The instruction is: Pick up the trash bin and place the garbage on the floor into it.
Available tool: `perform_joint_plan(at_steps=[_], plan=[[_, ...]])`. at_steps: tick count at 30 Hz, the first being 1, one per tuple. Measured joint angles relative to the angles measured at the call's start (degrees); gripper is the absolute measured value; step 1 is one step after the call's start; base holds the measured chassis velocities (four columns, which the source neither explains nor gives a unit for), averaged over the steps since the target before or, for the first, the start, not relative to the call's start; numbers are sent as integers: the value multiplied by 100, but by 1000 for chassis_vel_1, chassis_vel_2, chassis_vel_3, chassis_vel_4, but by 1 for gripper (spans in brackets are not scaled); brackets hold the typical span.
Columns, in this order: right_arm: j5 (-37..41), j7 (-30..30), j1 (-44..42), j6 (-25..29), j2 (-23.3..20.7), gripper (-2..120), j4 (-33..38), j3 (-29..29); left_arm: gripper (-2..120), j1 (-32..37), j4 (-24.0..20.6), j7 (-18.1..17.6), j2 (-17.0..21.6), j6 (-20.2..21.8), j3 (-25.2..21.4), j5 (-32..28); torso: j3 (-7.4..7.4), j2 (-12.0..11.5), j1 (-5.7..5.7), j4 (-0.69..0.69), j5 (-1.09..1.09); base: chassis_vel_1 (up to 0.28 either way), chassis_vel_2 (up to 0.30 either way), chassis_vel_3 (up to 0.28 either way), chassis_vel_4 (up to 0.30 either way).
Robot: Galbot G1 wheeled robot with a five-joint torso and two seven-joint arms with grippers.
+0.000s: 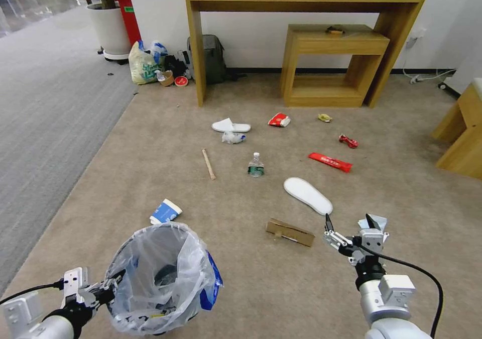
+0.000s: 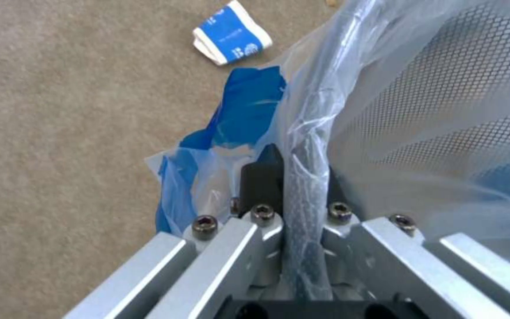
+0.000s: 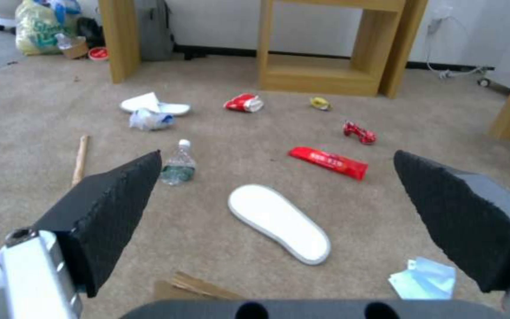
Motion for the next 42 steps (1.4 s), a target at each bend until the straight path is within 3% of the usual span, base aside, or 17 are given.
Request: perform_joint_plan(at_steps=[42], plan=[[22, 12, 95, -43, 41, 100, -98, -19, 0, -46, 124, 148, 86, -58, -13, 30, 0, 0, 0, -1, -2, 95, 181, -93, -185]])
